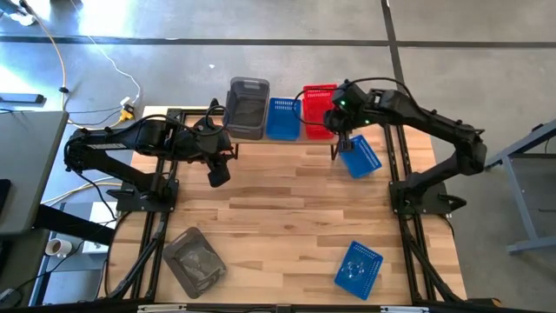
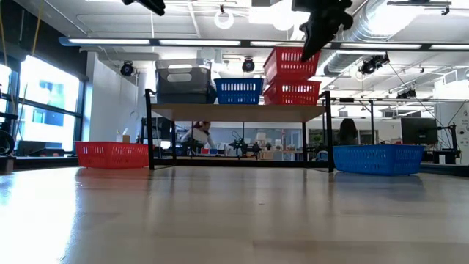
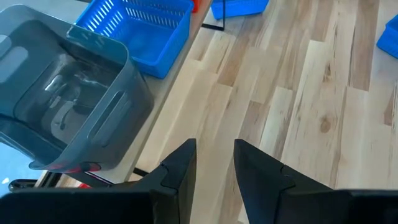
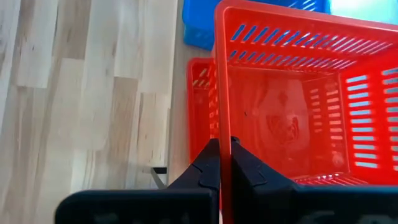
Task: Stack baskets on shelf by color
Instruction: Stack the bottom red bin on top of the red bin on the shelf
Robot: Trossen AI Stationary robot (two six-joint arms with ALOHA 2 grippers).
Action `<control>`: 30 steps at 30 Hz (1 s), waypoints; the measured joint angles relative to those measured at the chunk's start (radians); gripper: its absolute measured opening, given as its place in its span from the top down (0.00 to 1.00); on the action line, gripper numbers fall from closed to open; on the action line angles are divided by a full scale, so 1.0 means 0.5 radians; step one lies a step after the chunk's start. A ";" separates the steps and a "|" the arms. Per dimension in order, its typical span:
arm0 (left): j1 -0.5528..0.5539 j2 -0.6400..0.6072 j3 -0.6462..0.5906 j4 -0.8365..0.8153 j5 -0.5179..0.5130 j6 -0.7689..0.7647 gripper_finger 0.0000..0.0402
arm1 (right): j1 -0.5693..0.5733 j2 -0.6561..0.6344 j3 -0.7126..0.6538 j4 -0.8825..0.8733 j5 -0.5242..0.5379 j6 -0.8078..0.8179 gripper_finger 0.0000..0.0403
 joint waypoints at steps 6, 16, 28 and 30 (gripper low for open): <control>0.001 0.000 0.000 -0.001 0.000 0.000 0.75 | -0.024 0.072 0.000 -0.002 -0.035 -0.051 1.00; 0.000 0.000 0.000 -0.003 0.000 0.036 0.75 | -0.029 0.154 0.000 -0.062 -0.019 0.066 1.00; 0.000 0.000 0.000 -0.003 0.000 0.053 0.75 | -0.081 0.165 0.000 -0.063 -0.012 0.332 1.00; 0.000 0.000 0.000 -0.003 0.000 0.053 0.75 | -0.082 0.165 0.000 -0.059 -0.013 0.332 1.00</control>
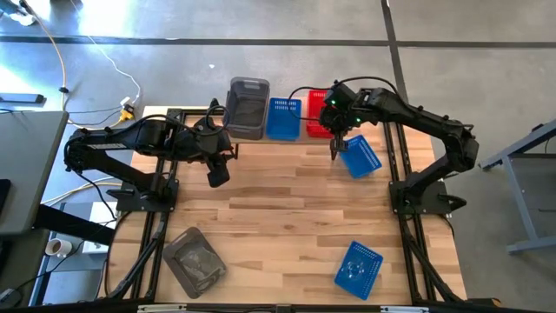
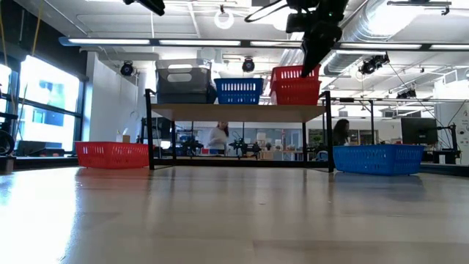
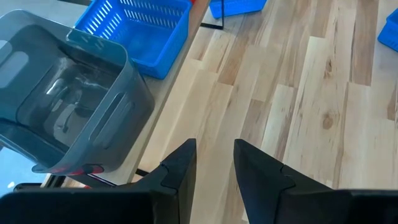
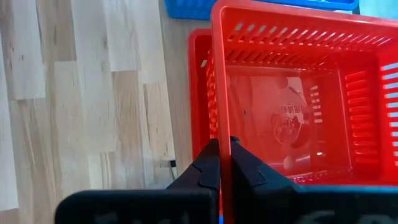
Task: Stack baskets on shelf by color
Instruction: Stack the bottom red bin on top of the red bin on the shelf, then stack the bottom blue bin on top of the blue bin on the shelf
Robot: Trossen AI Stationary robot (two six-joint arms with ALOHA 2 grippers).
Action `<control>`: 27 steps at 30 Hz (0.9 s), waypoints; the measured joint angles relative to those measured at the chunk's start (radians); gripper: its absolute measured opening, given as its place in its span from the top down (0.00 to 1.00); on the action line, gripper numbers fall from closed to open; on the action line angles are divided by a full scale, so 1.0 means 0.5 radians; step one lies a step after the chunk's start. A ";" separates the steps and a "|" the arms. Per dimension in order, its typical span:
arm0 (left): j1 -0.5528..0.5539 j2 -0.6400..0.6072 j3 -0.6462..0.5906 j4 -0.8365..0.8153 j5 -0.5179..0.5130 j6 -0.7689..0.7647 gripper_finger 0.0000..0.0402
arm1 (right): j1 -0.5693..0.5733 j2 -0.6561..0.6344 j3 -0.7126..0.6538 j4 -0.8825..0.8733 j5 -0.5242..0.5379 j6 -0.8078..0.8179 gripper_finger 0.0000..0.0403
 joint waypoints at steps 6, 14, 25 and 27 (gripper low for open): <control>0.000 0.000 0.000 0.000 0.000 0.001 0.75 | 0.000 0.000 0.000 0.000 0.000 0.001 0.92; 0.000 0.000 0.000 0.000 0.000 0.001 0.75 | 0.002 -0.018 0.001 -0.004 0.000 0.002 0.71; 0.001 0.000 0.000 0.008 0.000 -0.002 0.75 | 0.073 -0.225 0.002 -0.053 -0.005 0.299 0.68; 0.001 0.000 0.000 0.014 0.000 -0.003 0.75 | 0.114 -0.260 0.002 -0.080 -0.011 0.444 0.68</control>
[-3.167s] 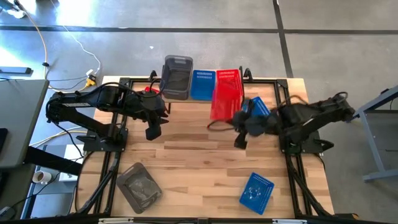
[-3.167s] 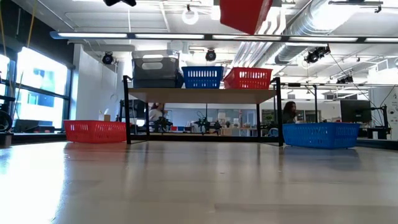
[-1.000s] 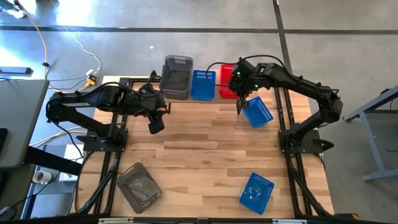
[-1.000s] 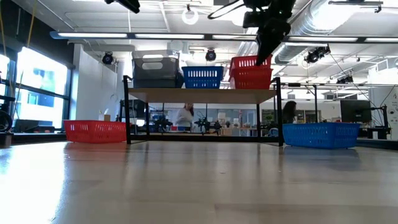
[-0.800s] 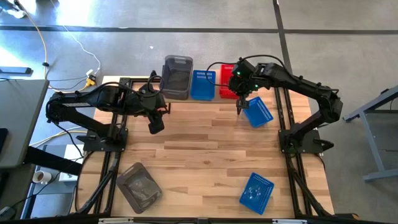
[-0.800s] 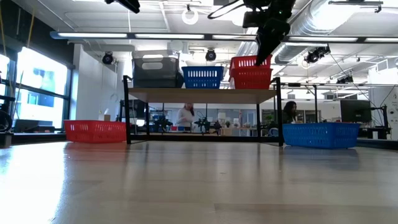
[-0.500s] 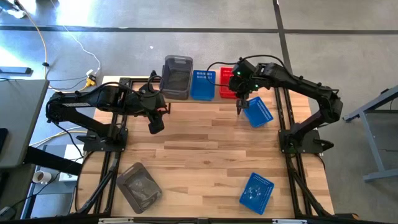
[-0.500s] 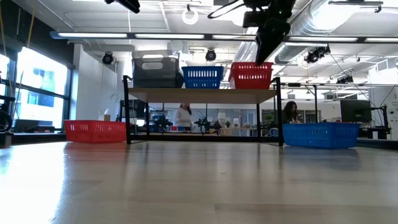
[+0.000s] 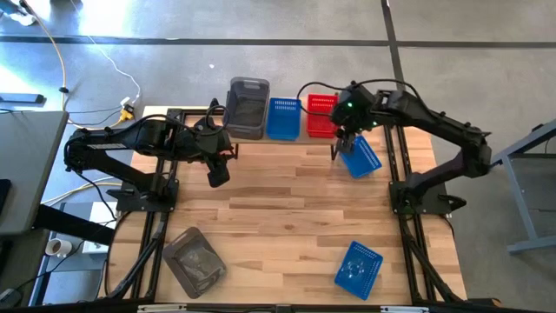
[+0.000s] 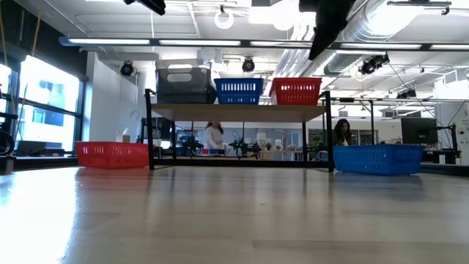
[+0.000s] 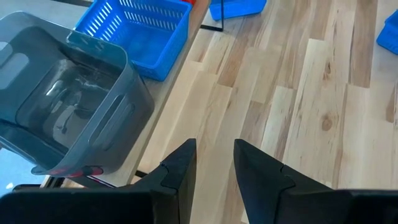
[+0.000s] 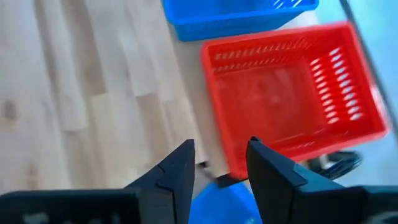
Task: Stack baskets on shelf by color
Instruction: Stack the bottom blue bin on top of the blue bin on the shelf
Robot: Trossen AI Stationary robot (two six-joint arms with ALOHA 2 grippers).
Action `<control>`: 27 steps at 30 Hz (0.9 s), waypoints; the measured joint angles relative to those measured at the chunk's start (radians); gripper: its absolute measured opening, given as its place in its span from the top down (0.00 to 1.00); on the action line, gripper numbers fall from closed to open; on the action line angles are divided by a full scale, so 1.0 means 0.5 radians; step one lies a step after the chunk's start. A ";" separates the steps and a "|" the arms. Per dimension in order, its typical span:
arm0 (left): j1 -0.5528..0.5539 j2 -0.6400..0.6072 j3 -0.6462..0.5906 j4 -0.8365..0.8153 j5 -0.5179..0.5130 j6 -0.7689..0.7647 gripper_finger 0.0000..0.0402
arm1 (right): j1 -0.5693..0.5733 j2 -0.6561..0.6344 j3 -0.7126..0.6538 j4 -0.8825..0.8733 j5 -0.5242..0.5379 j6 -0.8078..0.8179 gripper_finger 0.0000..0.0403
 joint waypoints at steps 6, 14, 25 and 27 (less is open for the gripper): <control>0.000 0.000 0.000 -0.001 0.010 -0.013 0.75 | 0.189 -0.044 0.001 -0.173 -0.056 0.436 0.68; -0.001 -0.001 -0.089 -0.014 0.126 -0.051 0.75 | 0.558 -0.045 0.001 -0.249 -0.032 0.846 0.68; -0.022 0.000 -0.277 0.022 0.381 -0.102 0.75 | 1.076 -0.046 -0.088 -0.292 0.153 2.136 0.68; -0.039 0.000 -0.278 0.028 0.404 -0.101 0.75 | 1.174 -0.046 -0.149 -0.295 0.166 2.389 0.68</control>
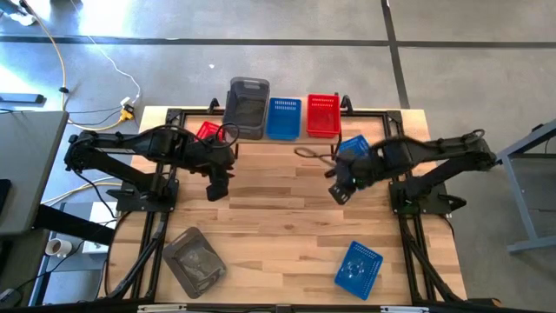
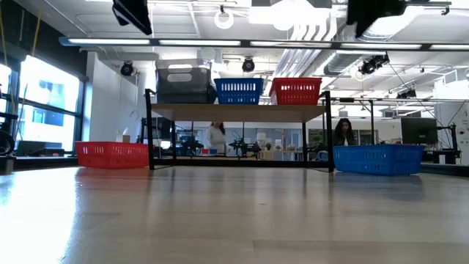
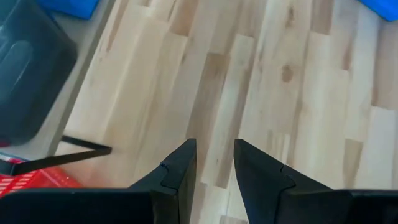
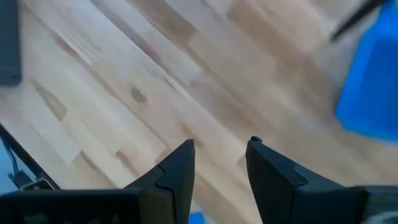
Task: Stack baskets on shelf by color
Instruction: Stack the bottom blue bin on top of the blue bin on the shelf
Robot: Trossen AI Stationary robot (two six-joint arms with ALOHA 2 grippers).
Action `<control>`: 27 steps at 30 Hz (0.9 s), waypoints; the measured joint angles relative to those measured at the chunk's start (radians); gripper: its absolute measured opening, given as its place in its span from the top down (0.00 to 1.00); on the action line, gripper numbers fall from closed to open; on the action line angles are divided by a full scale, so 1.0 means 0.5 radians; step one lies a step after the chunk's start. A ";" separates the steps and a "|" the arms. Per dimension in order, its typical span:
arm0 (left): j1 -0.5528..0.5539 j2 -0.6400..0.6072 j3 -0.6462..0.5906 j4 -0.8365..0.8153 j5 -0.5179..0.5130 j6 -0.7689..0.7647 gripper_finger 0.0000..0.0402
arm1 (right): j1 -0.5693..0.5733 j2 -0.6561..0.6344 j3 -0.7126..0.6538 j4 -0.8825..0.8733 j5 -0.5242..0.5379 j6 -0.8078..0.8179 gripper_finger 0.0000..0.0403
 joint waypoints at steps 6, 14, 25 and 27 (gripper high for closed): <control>-0.039 0.000 0.000 0.033 0.007 0.051 0.75 | 0.287 0.001 -0.156 0.008 -0.030 0.708 0.68; -0.093 0.000 0.000 0.033 0.006 0.053 0.75 | 0.692 0.001 -0.371 0.107 -0.035 1.453 0.68; -0.180 0.000 0.000 0.033 0.005 0.105 0.75 | 1.150 0.002 -0.698 0.560 -0.129 2.267 0.68; -0.187 0.000 0.000 0.033 0.005 0.105 0.75 | 1.216 0.002 -0.736 0.614 -0.137 2.363 0.68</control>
